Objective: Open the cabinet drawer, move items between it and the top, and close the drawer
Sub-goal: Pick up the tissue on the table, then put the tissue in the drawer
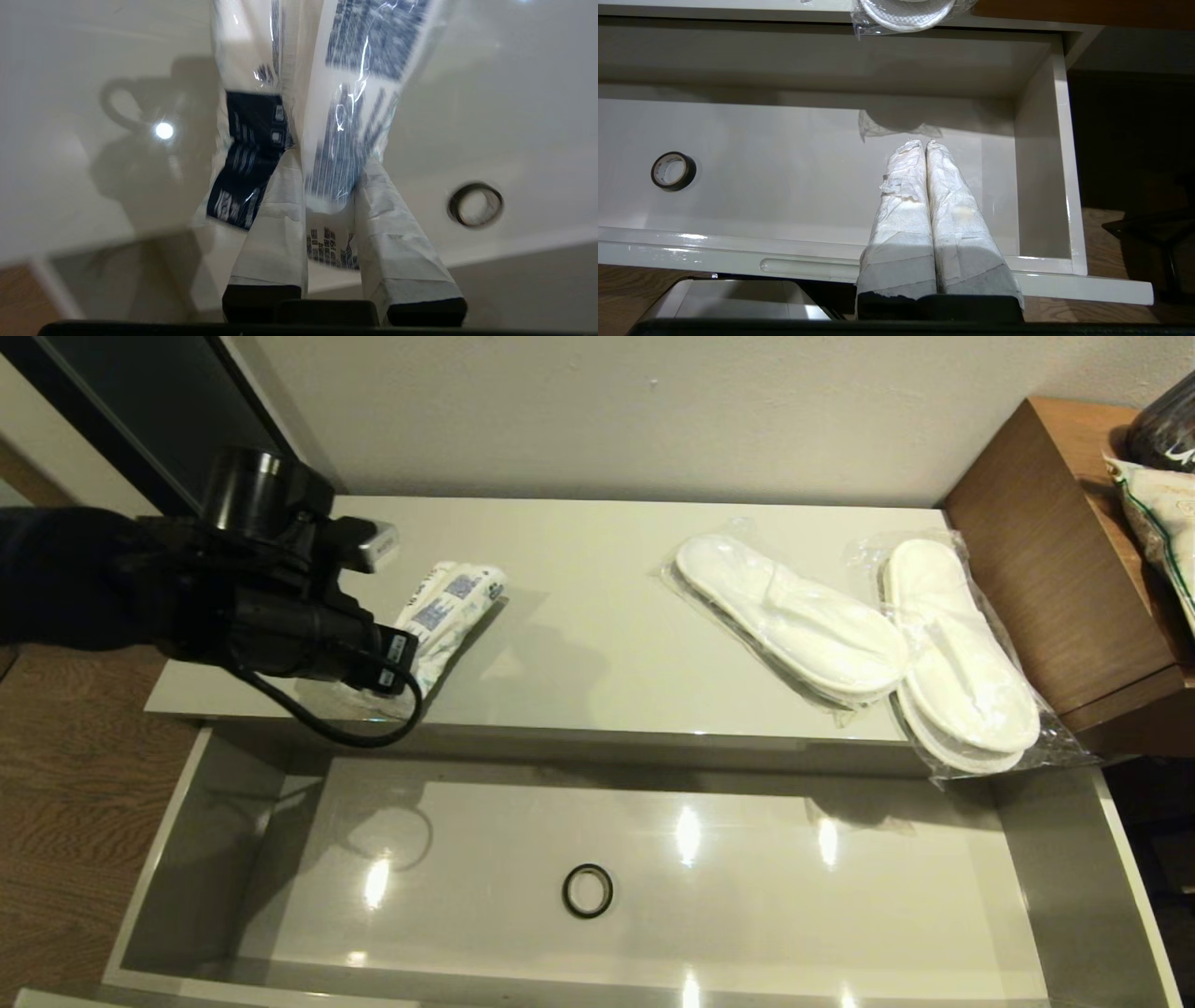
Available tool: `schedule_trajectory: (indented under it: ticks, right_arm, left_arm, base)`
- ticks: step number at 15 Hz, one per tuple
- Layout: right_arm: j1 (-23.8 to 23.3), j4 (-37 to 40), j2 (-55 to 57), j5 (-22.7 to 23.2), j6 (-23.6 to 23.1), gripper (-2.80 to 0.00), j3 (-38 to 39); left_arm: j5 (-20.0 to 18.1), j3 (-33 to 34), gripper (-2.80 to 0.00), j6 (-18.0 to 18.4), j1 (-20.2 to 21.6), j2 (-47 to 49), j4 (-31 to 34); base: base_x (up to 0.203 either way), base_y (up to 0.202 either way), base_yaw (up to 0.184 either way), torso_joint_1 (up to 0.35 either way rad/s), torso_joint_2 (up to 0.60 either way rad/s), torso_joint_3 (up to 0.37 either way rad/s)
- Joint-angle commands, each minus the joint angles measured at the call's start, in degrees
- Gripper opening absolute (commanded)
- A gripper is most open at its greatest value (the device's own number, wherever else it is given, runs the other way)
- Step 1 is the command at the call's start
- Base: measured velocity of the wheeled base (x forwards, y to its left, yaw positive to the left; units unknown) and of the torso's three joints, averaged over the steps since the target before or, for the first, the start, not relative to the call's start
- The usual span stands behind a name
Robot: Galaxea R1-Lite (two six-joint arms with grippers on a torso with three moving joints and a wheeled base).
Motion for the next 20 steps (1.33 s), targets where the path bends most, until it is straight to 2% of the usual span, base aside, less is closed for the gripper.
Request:
schedule_trajectory:
  ticks: [1,4,6,8,11,14,18,19,20]
  right_arm:
    - [0.04,-0.02,-0.01,0.00,-0.05,-2.80,0.01]
    - [0.04,-0.02,-0.01,0.00,-0.05,-2.80,0.01]
    - [0.04,-0.02,-0.01,0.00,-0.05,-2.80,0.01]
    - [0.04,-0.02,-0.04,0.00,-0.05,-2.80,0.01]
    - [0.04,-0.02,-0.05,0.00,-0.05,-2.80,0.01]
    - [0.04,-0.02,-0.02,0.00,-0.05,-2.80,0.01]
    - [0.04,-0.02,-0.02,0.00,-0.05,-2.80,0.01]
    - [0.04,-0.02,-0.02,0.00,-0.05,-2.80,0.01]
    - [0.04,-0.02,-0.09,0.00,-0.05,-2.80,0.01]
  left_arm:
    - [0.22,3.97,-2.80,-0.15,-0.58,-11.40,1.46]
    - [0.19,16.65,-2.80,-1.02,-1.79,-22.75,6.78]
    - [0.23,28.16,-2.80,-1.52,-2.77,-29.50,8.95]
    - [0.30,37.90,-2.80,-1.88,-3.17,-34.15,9.59]
    - [0.45,48.64,-2.80,-2.48,-3.40,-36.96,8.50]
    - [0.49,55.42,-2.80,-3.33,-3.35,-33.41,-3.35]
    - [0.69,55.94,-2.80,-4.82,-3.29,-23.20,-12.64]
    - [0.55,56.09,-2.80,-5.63,-3.33,-22.36,-15.43]
    - [0.45,56.03,-2.80,-5.88,-3.36,-23.18,-15.62]
  base:
    - [0.000,0.000,0.000,0.000,0.00,0.000]
    - [0.000,0.000,0.000,0.000,0.00,0.000]
    - [0.000,0.000,0.000,0.000,0.00,0.000]
    - [0.000,0.000,0.000,0.000,0.00,0.000]
    - [0.000,0.000,0.000,0.000,0.00,0.000]
    - [0.000,0.000,0.000,0.000,0.00,0.000]
    - [0.000,0.000,0.000,0.000,0.00,0.000]
    - [0.000,0.000,0.000,0.000,0.00,0.000]
    - [0.000,0.000,0.000,0.000,0.00,0.000]
